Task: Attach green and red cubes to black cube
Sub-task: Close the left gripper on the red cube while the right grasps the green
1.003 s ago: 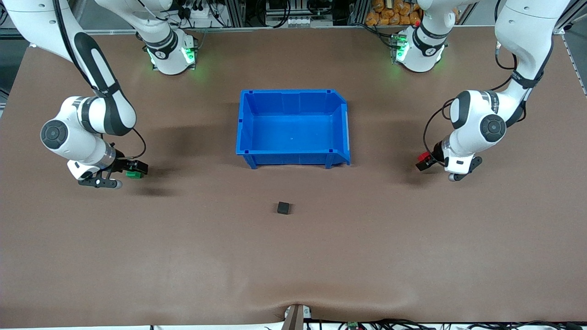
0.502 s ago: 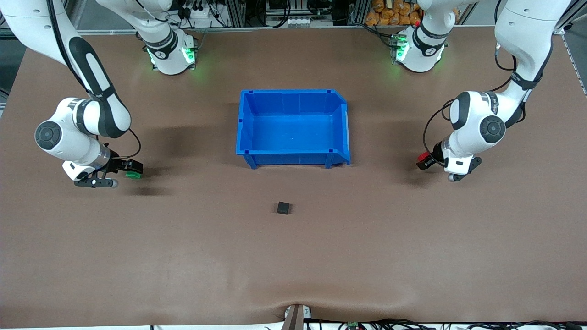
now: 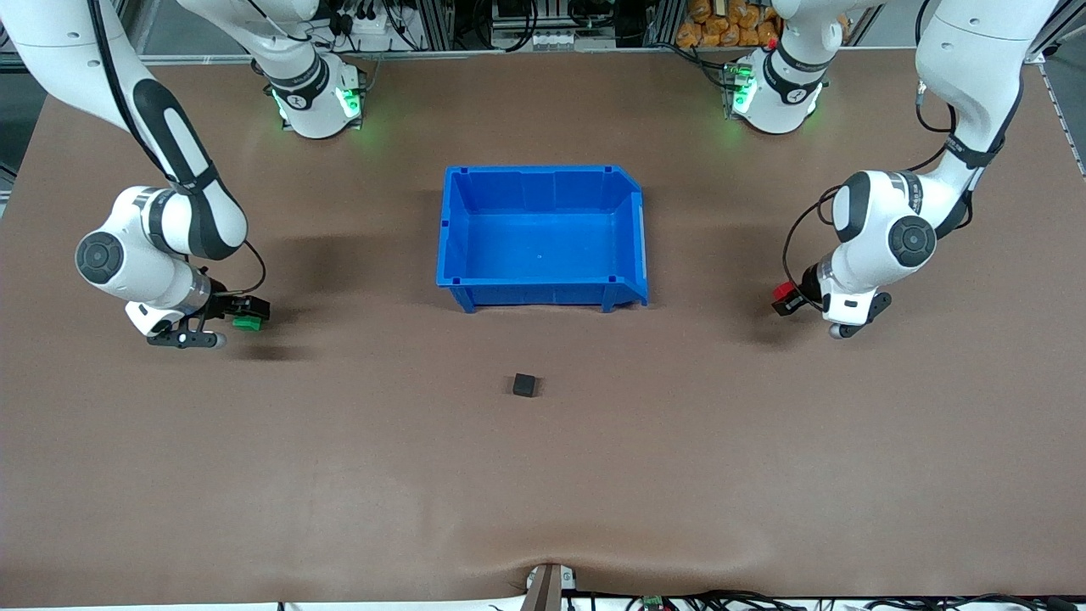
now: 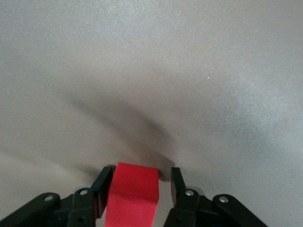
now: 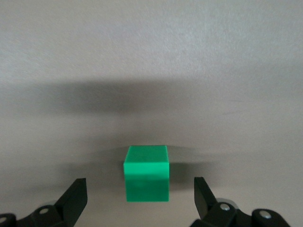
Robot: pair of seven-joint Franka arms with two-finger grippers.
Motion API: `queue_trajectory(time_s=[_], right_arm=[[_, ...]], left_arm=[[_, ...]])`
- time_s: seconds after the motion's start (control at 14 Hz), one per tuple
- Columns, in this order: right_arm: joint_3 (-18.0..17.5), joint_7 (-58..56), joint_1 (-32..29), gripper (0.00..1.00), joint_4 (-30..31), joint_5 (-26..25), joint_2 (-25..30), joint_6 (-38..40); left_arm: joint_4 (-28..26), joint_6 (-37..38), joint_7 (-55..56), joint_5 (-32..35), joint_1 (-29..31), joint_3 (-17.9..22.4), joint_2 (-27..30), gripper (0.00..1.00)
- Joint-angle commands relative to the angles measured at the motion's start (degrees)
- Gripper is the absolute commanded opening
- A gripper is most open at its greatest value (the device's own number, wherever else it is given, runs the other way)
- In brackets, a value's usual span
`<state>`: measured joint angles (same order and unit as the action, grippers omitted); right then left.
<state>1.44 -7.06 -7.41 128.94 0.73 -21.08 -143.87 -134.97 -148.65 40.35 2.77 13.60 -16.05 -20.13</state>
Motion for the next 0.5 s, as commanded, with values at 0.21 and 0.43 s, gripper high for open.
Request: queue_trajectory(time_s=[0.21, 0.43], right_arm=[[-0.82, -2.43, -2.52, 0.05, 0.26, -1.08, -1.33, -1.42], [-0.82, -2.43, -2.17, 0.00, 0.08, -1.08, -1.24, -1.42]], left_arm=[[1.37, -0.58, 0.61, 0.13, 0.29, -0.04, -1.40, 0.40], [1.29, -0.58, 0.61, 0.13, 0.37, -0.12, -1.23, 0.00]])
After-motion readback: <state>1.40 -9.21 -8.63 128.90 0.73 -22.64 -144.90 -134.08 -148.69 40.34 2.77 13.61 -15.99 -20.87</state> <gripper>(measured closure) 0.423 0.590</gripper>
